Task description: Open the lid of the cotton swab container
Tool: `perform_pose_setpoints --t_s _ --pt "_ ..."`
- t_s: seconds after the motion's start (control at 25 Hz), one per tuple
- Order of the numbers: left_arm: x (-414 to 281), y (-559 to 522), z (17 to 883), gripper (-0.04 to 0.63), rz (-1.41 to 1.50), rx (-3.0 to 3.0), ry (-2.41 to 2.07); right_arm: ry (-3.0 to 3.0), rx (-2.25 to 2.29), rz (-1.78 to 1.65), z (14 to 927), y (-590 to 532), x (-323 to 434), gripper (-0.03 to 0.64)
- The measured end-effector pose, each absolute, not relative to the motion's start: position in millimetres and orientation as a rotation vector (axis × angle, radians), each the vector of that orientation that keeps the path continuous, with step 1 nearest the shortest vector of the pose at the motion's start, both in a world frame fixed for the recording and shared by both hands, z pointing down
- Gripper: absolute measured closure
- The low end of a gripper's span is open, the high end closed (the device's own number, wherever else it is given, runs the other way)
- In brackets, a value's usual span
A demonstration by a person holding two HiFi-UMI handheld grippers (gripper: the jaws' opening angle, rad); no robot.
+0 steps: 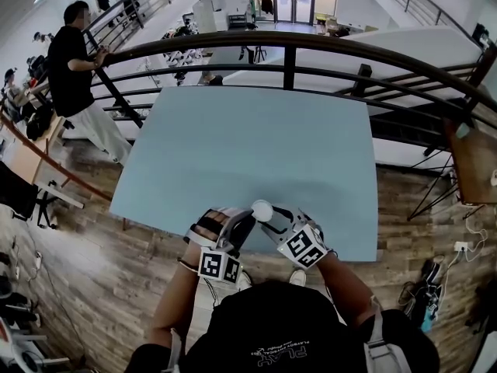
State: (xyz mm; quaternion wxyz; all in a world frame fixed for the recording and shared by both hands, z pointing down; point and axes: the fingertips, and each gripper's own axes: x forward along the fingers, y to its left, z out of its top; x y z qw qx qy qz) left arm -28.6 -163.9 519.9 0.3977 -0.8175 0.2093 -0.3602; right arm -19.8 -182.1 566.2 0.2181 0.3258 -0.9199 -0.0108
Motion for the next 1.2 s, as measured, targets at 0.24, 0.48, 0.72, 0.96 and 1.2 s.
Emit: perform_pose_setpoints --t_s 0.24,0.48,0.72,0.96,1.2 --pt "-27 -171 506 0.492 -0.860 -2.087 0.607 -2.560 0.906 0.004 570 -179 -18 0.403" --pt "-20 -181 488 0.500 -0.774 -2.154 0.683 -2.569 0.881 -0.020 568 -175 -23 0.402" --pt "-11 -187 481 0.505 -0.745 -2.170 0.709 -2.567 0.840 -0.053 566 -164 -31 0.402" --pt "0 -192 481 0.509 -0.737 -2.187 0.698 -2.579 0.795 -0.080 564 -155 -37 0.402" --pt "6 -194 489 0.512 -0.772 -2.169 0.686 -2.565 0.805 -0.112 567 -153 -36 0.402"
